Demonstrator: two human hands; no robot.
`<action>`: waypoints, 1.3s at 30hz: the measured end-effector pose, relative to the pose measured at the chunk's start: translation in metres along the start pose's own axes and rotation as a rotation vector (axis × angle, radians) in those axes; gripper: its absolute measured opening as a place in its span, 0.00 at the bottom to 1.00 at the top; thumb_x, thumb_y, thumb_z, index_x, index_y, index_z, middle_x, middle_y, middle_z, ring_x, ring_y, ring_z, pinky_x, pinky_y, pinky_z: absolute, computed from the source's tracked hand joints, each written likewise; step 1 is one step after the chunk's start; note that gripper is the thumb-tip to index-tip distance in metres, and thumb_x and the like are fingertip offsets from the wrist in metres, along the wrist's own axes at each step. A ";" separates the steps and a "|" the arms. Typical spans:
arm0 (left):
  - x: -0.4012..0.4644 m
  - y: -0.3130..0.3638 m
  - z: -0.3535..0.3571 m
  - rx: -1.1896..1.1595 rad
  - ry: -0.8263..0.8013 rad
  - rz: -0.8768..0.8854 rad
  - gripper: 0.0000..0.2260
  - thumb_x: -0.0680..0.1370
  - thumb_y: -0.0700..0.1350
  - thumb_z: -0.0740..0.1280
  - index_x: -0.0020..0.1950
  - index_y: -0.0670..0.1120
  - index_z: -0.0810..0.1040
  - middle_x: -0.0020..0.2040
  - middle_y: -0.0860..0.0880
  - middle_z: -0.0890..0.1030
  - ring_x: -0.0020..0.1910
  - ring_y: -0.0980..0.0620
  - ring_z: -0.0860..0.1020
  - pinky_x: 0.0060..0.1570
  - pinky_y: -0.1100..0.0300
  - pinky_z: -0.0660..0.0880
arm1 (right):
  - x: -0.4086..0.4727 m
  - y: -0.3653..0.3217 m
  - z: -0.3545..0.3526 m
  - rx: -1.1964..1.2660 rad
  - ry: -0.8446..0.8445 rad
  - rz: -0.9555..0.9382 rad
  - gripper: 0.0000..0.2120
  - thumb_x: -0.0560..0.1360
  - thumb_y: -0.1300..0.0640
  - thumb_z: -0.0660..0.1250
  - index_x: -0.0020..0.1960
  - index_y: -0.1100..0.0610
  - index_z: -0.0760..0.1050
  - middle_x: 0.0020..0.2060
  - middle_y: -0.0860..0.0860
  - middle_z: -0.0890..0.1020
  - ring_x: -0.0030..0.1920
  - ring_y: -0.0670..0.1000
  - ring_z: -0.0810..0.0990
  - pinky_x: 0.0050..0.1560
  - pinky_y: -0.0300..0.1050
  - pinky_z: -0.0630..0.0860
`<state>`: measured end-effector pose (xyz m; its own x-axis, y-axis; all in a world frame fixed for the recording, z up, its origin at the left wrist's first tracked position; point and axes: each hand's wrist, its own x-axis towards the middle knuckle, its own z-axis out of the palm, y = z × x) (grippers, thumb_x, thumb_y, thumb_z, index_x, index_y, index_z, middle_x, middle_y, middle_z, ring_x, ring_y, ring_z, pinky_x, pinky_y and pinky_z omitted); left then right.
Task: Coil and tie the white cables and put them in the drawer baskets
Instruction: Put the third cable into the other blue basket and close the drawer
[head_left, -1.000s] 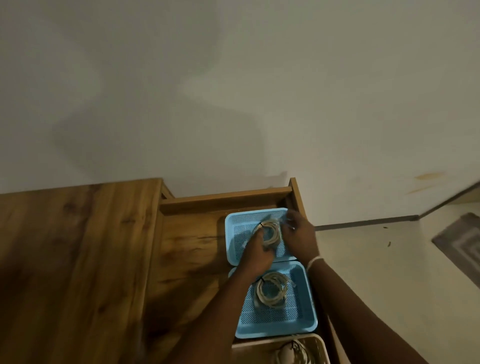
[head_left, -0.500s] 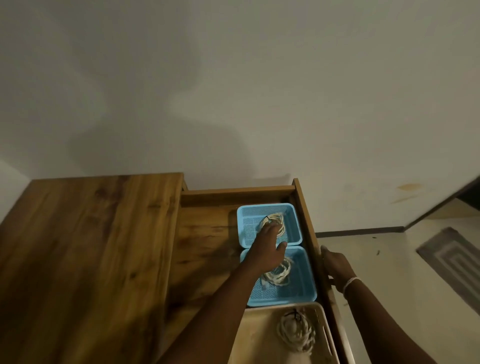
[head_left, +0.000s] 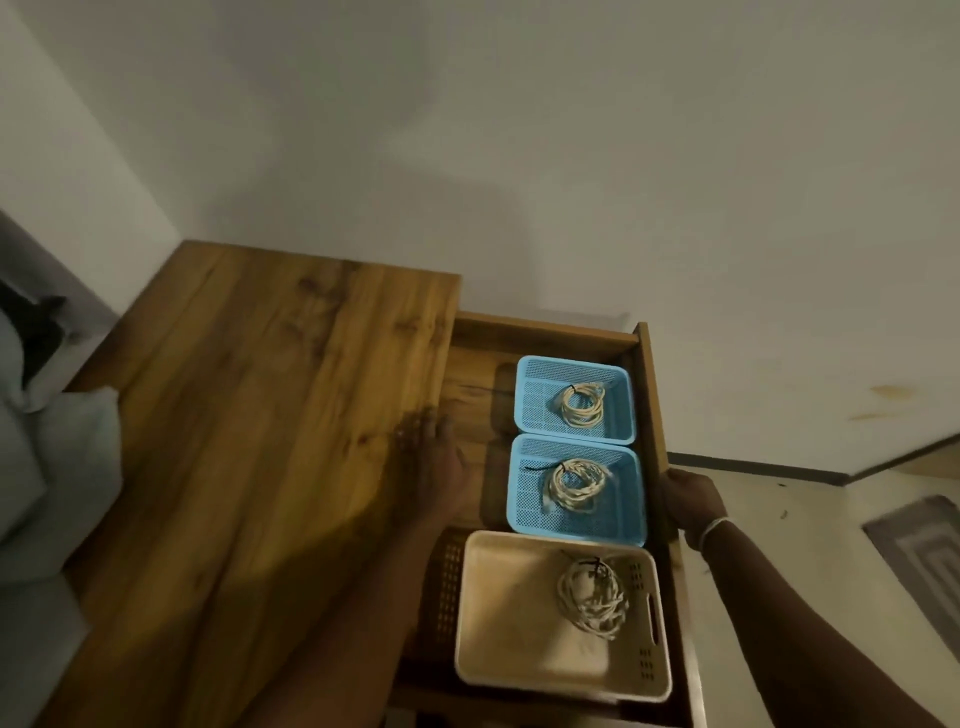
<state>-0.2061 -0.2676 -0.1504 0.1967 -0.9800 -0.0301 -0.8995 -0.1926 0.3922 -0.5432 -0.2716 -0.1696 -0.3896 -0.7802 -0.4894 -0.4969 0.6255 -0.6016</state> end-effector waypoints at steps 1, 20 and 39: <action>-0.002 -0.014 -0.006 0.026 0.003 -0.039 0.24 0.78 0.43 0.60 0.74 0.44 0.66 0.77 0.42 0.62 0.78 0.41 0.55 0.76 0.42 0.48 | -0.001 -0.003 0.007 -0.009 -0.011 -0.011 0.12 0.76 0.54 0.63 0.38 0.56 0.83 0.38 0.59 0.85 0.43 0.62 0.84 0.50 0.60 0.82; -0.035 -0.088 -0.047 0.093 -0.156 -0.098 0.26 0.79 0.44 0.61 0.75 0.58 0.62 0.80 0.51 0.53 0.79 0.47 0.48 0.72 0.32 0.49 | -0.042 -0.084 0.122 0.300 -0.411 -0.059 0.07 0.79 0.64 0.65 0.47 0.65 0.82 0.40 0.61 0.83 0.40 0.58 0.82 0.49 0.60 0.82; -0.031 -0.079 -0.055 0.094 -0.240 -0.140 0.28 0.79 0.46 0.63 0.77 0.57 0.57 0.81 0.50 0.47 0.79 0.46 0.43 0.72 0.31 0.45 | -0.074 -0.138 0.196 0.415 -0.613 -0.151 0.11 0.80 0.66 0.62 0.51 0.62 0.84 0.47 0.63 0.85 0.45 0.62 0.84 0.52 0.63 0.83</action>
<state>-0.1191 -0.2193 -0.1297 0.2333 -0.9254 -0.2985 -0.9046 -0.3192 0.2826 -0.2943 -0.2985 -0.1745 0.2206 -0.7888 -0.5737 -0.1310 0.5589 -0.8188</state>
